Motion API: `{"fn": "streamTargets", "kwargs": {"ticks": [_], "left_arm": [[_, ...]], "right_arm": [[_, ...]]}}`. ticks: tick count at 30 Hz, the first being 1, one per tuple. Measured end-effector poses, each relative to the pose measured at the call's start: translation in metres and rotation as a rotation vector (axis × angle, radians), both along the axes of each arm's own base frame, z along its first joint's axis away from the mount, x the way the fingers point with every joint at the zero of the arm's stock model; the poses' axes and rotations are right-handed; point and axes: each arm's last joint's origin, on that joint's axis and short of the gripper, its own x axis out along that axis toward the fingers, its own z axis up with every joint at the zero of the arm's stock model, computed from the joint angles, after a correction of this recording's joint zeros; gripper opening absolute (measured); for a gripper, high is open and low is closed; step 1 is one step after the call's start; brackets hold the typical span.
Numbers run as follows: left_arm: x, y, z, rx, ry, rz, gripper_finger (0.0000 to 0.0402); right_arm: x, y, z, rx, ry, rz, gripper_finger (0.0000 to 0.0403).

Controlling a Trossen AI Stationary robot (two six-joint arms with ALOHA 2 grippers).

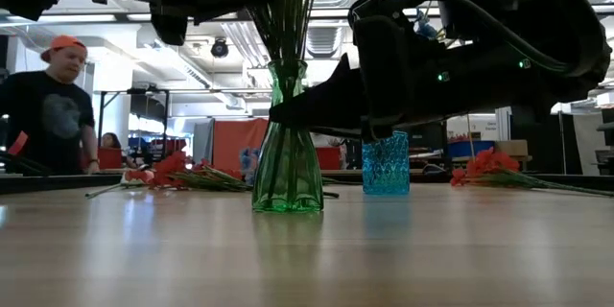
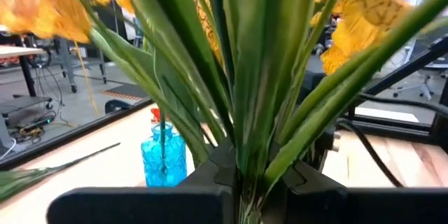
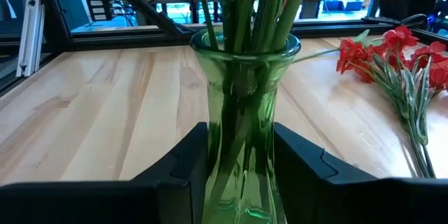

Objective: Sort flowers into vase by color
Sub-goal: Put the yellow flowers into the green flower vase

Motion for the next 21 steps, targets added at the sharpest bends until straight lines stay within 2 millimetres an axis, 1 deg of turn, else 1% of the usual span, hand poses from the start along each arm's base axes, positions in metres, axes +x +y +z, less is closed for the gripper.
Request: {"fn": "streamTargets", "kwargs": {"ticks": [3,10,21], "left_arm": [[0.001,0.001,-0.003,-0.011,0.019,-0.003,0.001],[0.002,0.003,-0.004,-0.011,0.023,-0.006,0.001],[0.007,0.006,-0.015,-0.023,0.066,-0.028,0.001]], "right_arm": [[0.0,0.0,0.0,0.001,0.002,0.001,0.0121],[0.0,0.0,0.0,0.001,0.005,0.006,0.0121],[0.0,0.0,-0.001,-0.001,0.008,0.009,0.0121]]}}
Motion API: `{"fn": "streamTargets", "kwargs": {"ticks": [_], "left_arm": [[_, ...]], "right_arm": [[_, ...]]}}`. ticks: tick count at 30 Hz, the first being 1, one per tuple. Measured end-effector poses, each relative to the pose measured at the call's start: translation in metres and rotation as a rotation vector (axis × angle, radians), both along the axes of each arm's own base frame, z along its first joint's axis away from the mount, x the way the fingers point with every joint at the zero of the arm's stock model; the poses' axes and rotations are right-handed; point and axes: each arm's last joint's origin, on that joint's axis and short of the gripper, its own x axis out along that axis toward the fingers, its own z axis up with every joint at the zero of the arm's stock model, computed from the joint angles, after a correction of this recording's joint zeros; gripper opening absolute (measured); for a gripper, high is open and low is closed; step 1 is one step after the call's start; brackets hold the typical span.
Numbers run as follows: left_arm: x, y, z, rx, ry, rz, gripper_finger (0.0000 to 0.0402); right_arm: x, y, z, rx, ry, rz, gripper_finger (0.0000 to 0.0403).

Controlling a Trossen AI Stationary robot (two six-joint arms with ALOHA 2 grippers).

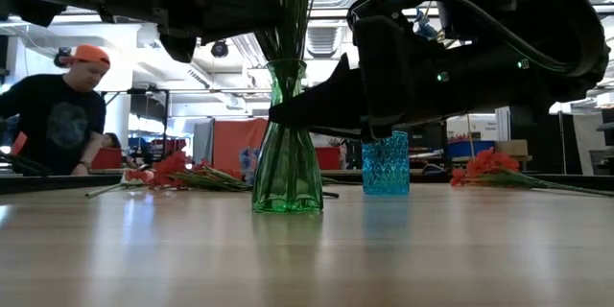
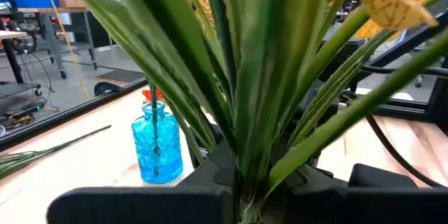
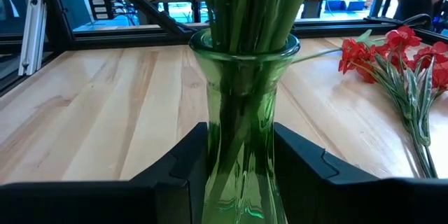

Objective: Sort flowers into vase by color
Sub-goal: Put the yellow flowers into the green flower vase

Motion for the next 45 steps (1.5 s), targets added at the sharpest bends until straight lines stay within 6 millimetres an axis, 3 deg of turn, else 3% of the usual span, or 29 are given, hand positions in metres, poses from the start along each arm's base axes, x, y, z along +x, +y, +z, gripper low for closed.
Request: {"fn": "streamTargets", "kwargs": {"ticks": [13,24,29,35,45], "left_arm": [[0.001,-0.002,-0.007,0.01,0.022,-0.004,0.0023],[-0.011,-0.014,-0.004,0.07,0.083,-0.055,0.0167],[-0.018,-0.018,0.003,0.082,0.085,-0.008,0.0194],[-0.023,-0.017,0.011,0.03,0.067,0.016,0.0195],[-0.03,-0.013,0.005,-0.026,0.145,0.036,0.0215]], "right_arm": [[0.0,0.0,0.0,-0.002,0.002,-0.001,0.0123],[0.0,0.0,0.0,-0.002,0.003,-0.001,0.0125],[0.0,0.0,-0.001,-0.002,0.004,-0.001,0.0126],[-0.002,0.002,0.0,-0.006,0.015,0.005,0.017],[-0.004,0.008,0.002,-0.001,0.006,0.022,0.0263]]}}
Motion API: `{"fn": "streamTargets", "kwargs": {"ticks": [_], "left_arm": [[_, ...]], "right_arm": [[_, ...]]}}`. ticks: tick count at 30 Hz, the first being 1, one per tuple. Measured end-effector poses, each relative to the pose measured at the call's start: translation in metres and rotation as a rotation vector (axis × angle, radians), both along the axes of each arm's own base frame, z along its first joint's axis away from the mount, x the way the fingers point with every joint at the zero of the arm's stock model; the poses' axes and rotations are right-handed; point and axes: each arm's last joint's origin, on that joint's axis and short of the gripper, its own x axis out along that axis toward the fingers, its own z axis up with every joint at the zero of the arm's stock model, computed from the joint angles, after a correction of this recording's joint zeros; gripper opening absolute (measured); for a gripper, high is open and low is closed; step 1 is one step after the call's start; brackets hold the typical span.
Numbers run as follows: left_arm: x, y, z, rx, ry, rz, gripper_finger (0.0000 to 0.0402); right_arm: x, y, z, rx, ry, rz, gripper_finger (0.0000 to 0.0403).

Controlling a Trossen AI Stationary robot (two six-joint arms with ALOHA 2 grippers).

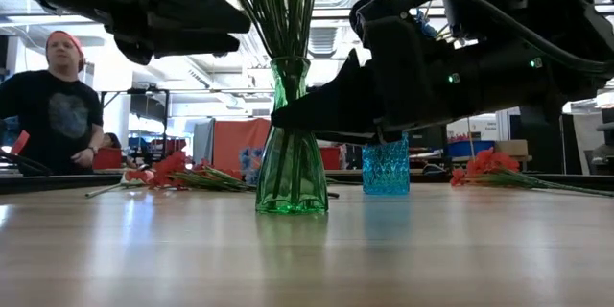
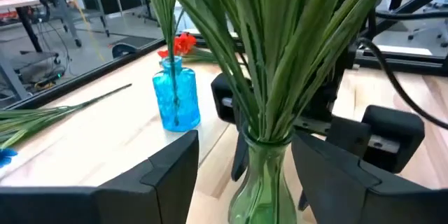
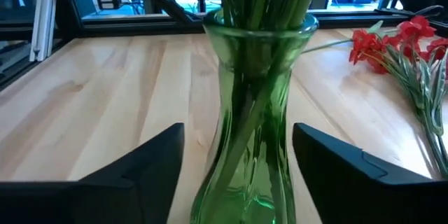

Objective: Sort flowers into vase by color
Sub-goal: Put the yellow flowers into the green flower vase

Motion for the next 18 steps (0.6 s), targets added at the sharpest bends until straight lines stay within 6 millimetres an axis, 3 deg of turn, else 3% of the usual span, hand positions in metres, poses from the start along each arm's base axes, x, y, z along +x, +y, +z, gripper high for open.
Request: {"fn": "streamTargets", "kwargs": {"ticks": [10,18], "left_arm": [[-0.008,-0.003,0.005,0.014,0.031,-0.023,0.0224],[-0.028,-0.009,0.006,-0.105,0.128,-0.128,0.0224]], "right_arm": [[-0.009,-0.003,0.025,0.011,0.181,-0.029,0.03],[-0.034,-0.002,0.056,0.03,0.361,-0.044,0.0302]]}}
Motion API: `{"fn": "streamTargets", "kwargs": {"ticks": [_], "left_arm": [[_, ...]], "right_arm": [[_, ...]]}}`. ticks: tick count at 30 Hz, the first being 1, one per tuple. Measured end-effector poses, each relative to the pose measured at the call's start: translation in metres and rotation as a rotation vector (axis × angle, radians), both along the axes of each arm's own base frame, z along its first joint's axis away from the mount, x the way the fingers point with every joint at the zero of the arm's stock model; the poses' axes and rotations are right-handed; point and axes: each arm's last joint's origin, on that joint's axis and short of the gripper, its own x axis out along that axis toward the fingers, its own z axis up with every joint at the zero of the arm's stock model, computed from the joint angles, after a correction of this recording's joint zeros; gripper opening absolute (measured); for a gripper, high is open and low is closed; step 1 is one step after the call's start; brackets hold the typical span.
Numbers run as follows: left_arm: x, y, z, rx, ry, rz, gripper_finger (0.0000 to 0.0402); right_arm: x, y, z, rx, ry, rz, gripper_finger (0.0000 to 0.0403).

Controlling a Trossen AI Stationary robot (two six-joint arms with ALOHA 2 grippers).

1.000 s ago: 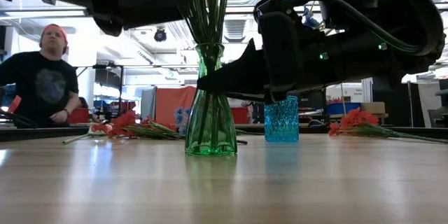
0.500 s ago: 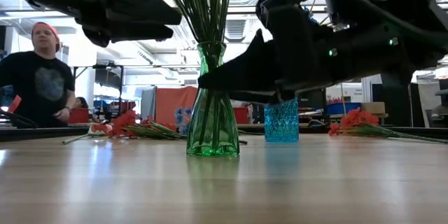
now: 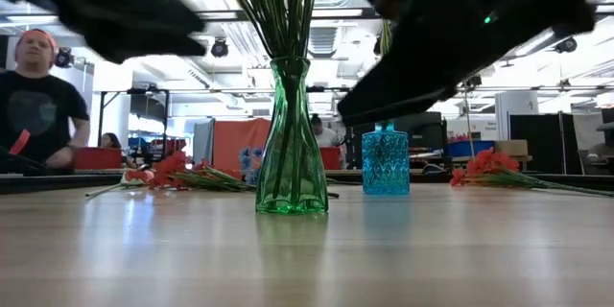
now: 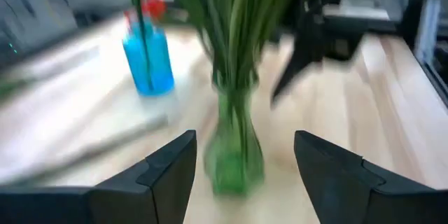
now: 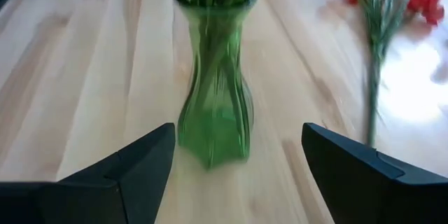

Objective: Sort flowers into vase by color
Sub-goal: Put the yellow flowers into the green flower vase, then put the right red flowers into the blue flower vase

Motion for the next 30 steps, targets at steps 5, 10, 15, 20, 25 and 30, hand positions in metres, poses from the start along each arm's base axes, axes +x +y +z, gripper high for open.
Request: {"fn": "streamTargets", "kwargs": {"ticks": [5,10,15,20,25,30], "left_arm": [[-0.026,0.002,0.003,-0.205,0.143,-0.031,0.0224],[-0.044,0.008,0.01,-0.288,0.204,0.005,0.0224],[-0.051,0.016,0.014,-0.254,0.235,0.028,0.0224],[-0.056,0.027,0.013,-0.194,0.267,0.091,0.0224],[-0.065,0.041,0.01,-0.153,0.312,0.202,0.0224],[-0.077,0.054,0.009,-0.136,0.321,0.346,0.0224]], "right_arm": [[-0.025,0.003,0.023,0.056,0.092,-0.055,0.0303],[-0.06,-0.003,0.045,0.214,0.212,-0.209,0.0302],[-0.102,-0.017,0.059,0.413,0.397,-0.453,0.0293],[-0.142,-0.031,0.062,0.5,0.591,-0.788,0.0283],[-0.165,-0.048,0.067,0.425,0.677,-1.037,0.0273],[-0.169,-0.063,0.068,0.406,0.686,-1.13,0.0258]]}}
